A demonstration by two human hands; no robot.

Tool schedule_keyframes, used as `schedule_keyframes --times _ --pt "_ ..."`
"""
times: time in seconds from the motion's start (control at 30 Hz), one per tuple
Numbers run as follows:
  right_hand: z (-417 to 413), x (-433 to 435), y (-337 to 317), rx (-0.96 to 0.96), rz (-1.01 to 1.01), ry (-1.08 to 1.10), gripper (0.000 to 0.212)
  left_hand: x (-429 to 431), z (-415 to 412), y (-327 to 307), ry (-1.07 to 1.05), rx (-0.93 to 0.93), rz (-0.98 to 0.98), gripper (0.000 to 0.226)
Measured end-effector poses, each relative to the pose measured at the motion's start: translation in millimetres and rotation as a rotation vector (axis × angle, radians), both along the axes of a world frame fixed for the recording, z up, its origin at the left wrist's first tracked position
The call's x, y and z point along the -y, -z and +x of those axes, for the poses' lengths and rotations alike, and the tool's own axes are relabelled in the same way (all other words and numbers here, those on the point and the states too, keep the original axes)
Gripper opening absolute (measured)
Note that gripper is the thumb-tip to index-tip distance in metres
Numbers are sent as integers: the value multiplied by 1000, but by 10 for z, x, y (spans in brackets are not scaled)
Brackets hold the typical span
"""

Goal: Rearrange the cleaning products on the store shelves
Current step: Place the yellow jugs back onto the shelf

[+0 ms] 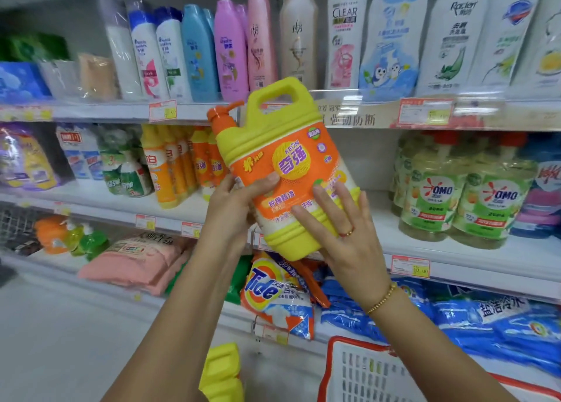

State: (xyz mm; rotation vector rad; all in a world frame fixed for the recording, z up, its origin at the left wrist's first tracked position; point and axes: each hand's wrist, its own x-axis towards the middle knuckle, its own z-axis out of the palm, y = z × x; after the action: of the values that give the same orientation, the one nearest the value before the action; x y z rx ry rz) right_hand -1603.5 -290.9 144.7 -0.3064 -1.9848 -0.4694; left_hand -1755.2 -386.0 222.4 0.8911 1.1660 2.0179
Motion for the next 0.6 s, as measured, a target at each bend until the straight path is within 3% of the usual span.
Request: schedule_keyframes --times 0.07,0.17,0.33,0.43,0.5,0.6 --pt "-38 -33 -4 -14 51 -14 42 52 -60 -31 17 -59 -9 60" --pt "-105 -23 -6 -85 100 -20 54 110 -83 -62 58 -85 -2 38" --pt "-36 -1 -224 -182 103 -56 54 161 -51 -109 123 -79 59 41" --pt "-4 108 -276 -251 -112 -186 62 114 50 -136 305 12 188 56" --pt "-32 254 -273 -363 -369 -292 70 27 136 -99 431 106 232 53" --pt "-90 440 -281 -589 -810 -482 81 -126 149 -2 394 79 140 42"
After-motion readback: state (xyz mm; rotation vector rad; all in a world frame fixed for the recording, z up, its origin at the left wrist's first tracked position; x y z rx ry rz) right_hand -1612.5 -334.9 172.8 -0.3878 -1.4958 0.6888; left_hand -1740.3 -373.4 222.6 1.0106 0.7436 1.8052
